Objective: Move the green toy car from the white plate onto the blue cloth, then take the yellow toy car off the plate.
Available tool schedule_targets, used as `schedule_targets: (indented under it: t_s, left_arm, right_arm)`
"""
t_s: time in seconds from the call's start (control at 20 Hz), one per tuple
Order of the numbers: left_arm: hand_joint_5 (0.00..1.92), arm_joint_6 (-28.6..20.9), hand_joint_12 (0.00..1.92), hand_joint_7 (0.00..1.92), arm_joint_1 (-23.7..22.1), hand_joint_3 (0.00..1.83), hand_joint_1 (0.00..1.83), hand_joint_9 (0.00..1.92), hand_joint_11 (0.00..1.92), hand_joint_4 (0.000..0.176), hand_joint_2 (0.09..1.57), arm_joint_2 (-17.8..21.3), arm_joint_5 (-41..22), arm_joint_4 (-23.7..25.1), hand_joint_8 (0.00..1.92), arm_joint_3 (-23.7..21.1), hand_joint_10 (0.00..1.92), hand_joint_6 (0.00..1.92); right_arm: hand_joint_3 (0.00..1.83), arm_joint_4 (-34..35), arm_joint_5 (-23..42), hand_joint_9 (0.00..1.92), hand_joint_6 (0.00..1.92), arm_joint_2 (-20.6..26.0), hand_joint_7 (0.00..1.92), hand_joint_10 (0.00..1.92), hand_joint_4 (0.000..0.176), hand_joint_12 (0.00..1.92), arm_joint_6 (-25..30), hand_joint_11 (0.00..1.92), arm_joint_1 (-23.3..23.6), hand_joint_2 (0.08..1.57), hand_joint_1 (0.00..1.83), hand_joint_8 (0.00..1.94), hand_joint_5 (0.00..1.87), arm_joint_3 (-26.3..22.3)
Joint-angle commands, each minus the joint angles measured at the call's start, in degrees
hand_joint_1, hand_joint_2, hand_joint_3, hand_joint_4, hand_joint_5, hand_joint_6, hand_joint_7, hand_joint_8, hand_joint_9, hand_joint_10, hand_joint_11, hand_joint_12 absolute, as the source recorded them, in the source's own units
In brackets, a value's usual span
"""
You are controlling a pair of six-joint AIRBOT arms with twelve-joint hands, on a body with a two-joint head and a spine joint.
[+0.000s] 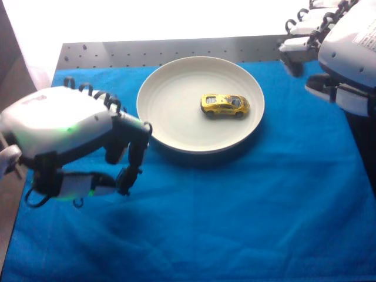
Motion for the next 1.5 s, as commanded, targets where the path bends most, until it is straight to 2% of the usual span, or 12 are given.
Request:
schedule_targets:
  t_s: [0.0,0.15,0.2,0.25,0.4,0.45,0.7,0.8,0.95,1.1,1.2,1.45]
  left_arm:
    - [0.80,-0.9,1.47,0.83,0.2,0.00,1.17,0.63,0.47,0.012,1.20,0.1,-7.0,-0.2,1.34,-0.2,1.14,1.20]
    - [0.78,-1.9,1.47,0.81,2.7,0.00,1.15,0.58,0.32,0.042,1.21,-0.4,-6.8,-1.6,1.30,0.1,1.04,1.27]
    - [0.79,-1.9,1.51,0.64,3.0,0.00,0.98,0.51,0.23,0.149,1.20,-0.6,-6.6,-2.0,1.00,0.4,1.03,1.26]
    - [0.63,-2.0,1.48,0.62,3.2,0.00,0.92,0.48,0.18,0.047,1.09,-0.8,-6.5,-2.3,0.79,0.5,0.95,0.85]
    - [0.62,-2.0,1.33,0.62,3.3,0.00,0.81,0.44,0.00,0.079,1.00,-0.9,-6.3,-2.7,0.15,0.7,0.42,0.21]
    - [0.62,-2.0,1.31,0.60,3.3,0.00,0.80,0.44,0.00,0.085,0.99,-0.9,-6.4,-2.9,0.06,0.8,0.32,0.12]
    - [0.57,-2.6,1.14,0.53,4.3,0.00,0.69,0.41,0.00,0.132,0.97,-0.6,-8.3,-3.9,0.00,0.8,0.15,0.01]
    - [0.60,-2.6,1.30,0.56,5.0,0.00,0.63,0.49,0.02,0.098,1.01,-0.3,-10.9,-5.4,0.01,0.9,0.14,0.01]
    - [0.61,-2.1,1.41,0.60,6.4,0.01,0.51,0.52,0.00,0.117,1.11,-0.2,-17.3,-9.7,0.01,1.4,0.16,0.01]
    - [0.69,2.4,1.37,0.71,7.4,0.00,0.48,0.61,0.14,0.064,1.17,-0.3,-23.6,-14.4,0.03,0.8,0.21,0.02]
    - [0.74,5.5,1.41,0.74,7.4,0.00,0.57,0.61,0.12,0.036,1.18,-0.7,-27.0,-16.9,0.03,0.4,0.25,0.02]
    - [0.76,8.1,1.45,0.77,7.4,0.00,0.59,0.50,0.05,0.046,1.18,-2.0,-30.6,-20.3,0.01,1.1,0.50,0.00]
  right_arm:
    - [0.00,0.4,6.9,0.51,0.82,0.0,0.56,1.25,0.000,1.66,-0.3,0.41,0.2,1.16,1.19,0.99,0.50,0.1]
    - [0.00,0.4,6.9,0.53,1.39,-0.1,0.58,1.31,0.000,1.73,-0.3,0.44,0.2,1.26,1.09,1.05,0.68,0.1]
    - [0.00,0.4,6.9,0.51,1.08,-0.1,0.57,1.32,0.000,1.74,-0.3,0.42,0.2,1.19,1.17,1.05,0.48,0.1]
    - [0.00,0.4,6.9,0.51,0.94,-0.1,0.56,1.33,0.000,1.76,-0.3,0.40,0.2,1.17,1.17,1.06,0.46,0.1]
    - [0.00,0.4,6.9,0.57,0.88,-0.1,0.61,1.23,0.000,1.66,-0.3,0.44,0.2,1.14,1.22,1.00,0.48,0.1]
    - [0.02,0.4,6.9,0.59,1.32,-0.1,0.60,1.23,0.000,1.66,-0.3,0.47,0.2,1.23,1.11,1.02,0.64,0.0]
    - [0.00,0.4,6.9,0.61,0.86,0.0,0.59,1.17,0.000,1.66,-0.3,0.41,0.2,1.16,1.17,0.97,0.45,-0.1]
    - [0.00,0.4,7.0,0.61,0.91,0.0,0.57,1.16,0.000,1.64,-0.3,0.43,0.2,1.17,1.11,0.97,0.42,-0.2]
    - [0.00,0.5,7.1,0.49,0.96,0.0,0.50,1.24,0.000,1.71,-0.3,0.32,0.2,1.18,1.07,1.00,0.42,-0.3]
    - [0.00,0.5,7.1,0.50,1.06,0.0,0.51,1.32,0.000,1.71,-0.3,0.41,0.2,1.16,0.96,1.13,0.45,-0.1]
    - [0.00,0.5,7.1,0.56,0.76,-0.3,0.59,1.18,0.000,1.62,-0.3,0.48,0.5,1.12,0.90,0.86,0.52,0.5]
    - [0.00,0.9,6.1,0.58,0.34,-3.4,0.68,1.16,0.000,1.73,-0.3,0.44,3.5,1.03,0.84,0.67,0.69,3.4]
